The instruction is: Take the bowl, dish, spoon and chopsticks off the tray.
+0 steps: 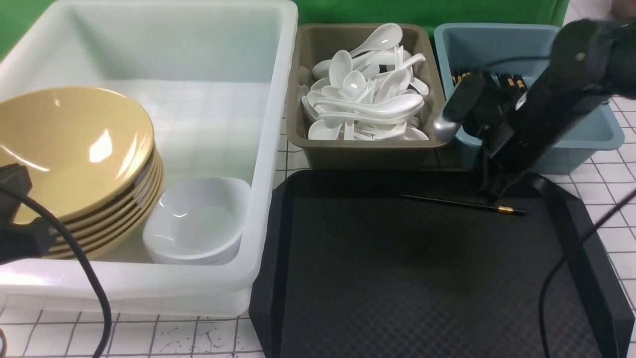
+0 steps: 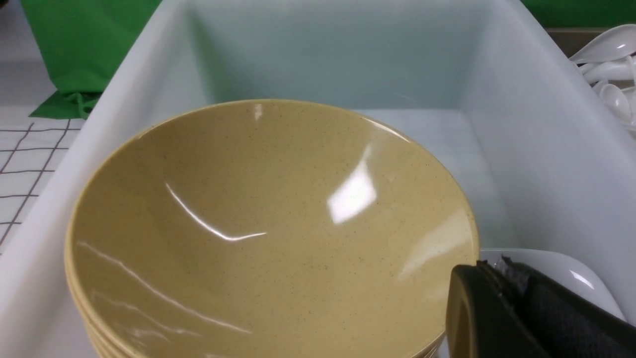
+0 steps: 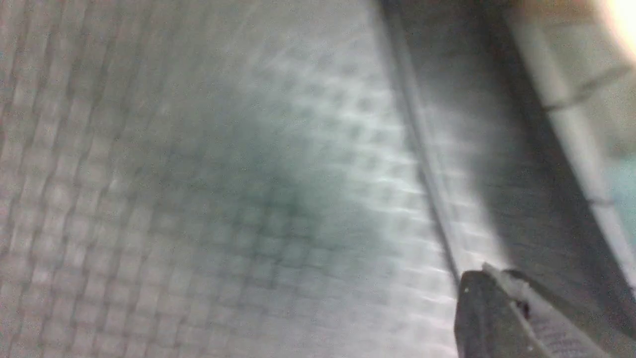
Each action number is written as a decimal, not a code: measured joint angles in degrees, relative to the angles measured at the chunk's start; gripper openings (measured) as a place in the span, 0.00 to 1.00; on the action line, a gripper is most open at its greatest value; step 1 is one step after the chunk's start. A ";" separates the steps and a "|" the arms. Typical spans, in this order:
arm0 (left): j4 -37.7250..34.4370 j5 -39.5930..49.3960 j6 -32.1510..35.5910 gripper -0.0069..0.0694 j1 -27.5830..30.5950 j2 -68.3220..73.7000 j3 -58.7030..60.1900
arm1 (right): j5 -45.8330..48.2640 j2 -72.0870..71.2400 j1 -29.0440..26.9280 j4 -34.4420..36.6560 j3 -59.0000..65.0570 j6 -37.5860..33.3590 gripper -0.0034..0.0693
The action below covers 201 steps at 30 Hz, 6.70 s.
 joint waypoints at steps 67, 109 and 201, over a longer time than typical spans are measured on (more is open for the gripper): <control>-0.20 0.04 0.15 0.08 0.00 0.00 0.00 | 2.10 1.96 19.70 -3.61 13.05 32.50 0.34; -0.25 0.27 0.15 0.08 0.00 0.00 0.00 | 14.08 30.69 -10.23 -7.45 -44.81 39.59 0.17; -0.23 4.85 0.15 0.08 0.00 -5.72 4.87 | -26.58 -101.84 -16.81 -7.74 75.56 41.91 0.11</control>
